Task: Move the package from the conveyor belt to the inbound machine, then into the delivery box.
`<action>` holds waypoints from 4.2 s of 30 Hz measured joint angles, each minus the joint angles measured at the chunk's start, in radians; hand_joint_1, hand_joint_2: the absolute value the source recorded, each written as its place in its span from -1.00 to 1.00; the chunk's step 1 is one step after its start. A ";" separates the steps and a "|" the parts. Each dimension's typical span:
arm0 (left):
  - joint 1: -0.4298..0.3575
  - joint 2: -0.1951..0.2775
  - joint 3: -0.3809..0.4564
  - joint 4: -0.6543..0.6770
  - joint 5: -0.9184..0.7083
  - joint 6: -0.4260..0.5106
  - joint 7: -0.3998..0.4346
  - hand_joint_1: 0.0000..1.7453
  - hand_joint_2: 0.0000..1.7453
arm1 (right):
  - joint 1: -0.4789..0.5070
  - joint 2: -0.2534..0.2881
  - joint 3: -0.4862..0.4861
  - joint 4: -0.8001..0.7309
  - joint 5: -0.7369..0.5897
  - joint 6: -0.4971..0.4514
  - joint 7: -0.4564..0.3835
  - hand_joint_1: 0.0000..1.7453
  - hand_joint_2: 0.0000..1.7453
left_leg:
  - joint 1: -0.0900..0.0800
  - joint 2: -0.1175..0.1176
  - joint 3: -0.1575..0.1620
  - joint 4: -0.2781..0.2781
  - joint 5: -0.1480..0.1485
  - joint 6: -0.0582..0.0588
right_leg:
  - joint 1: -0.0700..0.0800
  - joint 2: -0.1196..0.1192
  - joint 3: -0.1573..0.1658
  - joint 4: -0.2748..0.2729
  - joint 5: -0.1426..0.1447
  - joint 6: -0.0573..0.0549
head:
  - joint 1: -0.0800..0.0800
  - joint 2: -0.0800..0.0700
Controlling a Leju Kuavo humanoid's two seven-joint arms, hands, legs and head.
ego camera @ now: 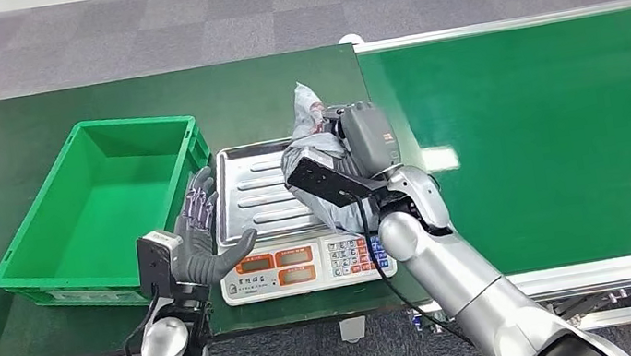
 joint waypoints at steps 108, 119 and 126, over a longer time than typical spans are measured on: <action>-0.676 0.260 -0.439 0.363 -1.355 0.322 0.412 1.00 1.00 | 0.499 -0.077 -0.435 -0.249 -0.943 0.688 -0.228 -1.00 1.00 | -0.001 0.000 -0.004 0.000 0.005 0.002 | 0.000 -0.001 -0.005 0.000 0.004 0.002 | 0.000 0.000; -0.487 0.376 -0.145 0.374 -1.390 0.440 0.517 1.00 1.00 | 0.586 -0.073 -0.497 -0.346 -0.924 0.691 -0.211 -1.00 1.00 | -0.001 0.001 -0.005 -0.002 0.004 0.001 | 0.000 0.000 -0.007 0.001 0.002 -0.001 | 0.000 0.000; -0.381 0.386 0.045 0.377 -1.460 0.446 0.584 -0.50 1.00 | 0.587 -0.070 -0.506 -0.349 -0.924 0.680 -0.206 -1.00 1.00 | -0.001 0.003 -0.005 -0.002 0.004 0.001 | -0.001 0.002 -0.008 0.000 0.002 -0.001 | 0.000 0.000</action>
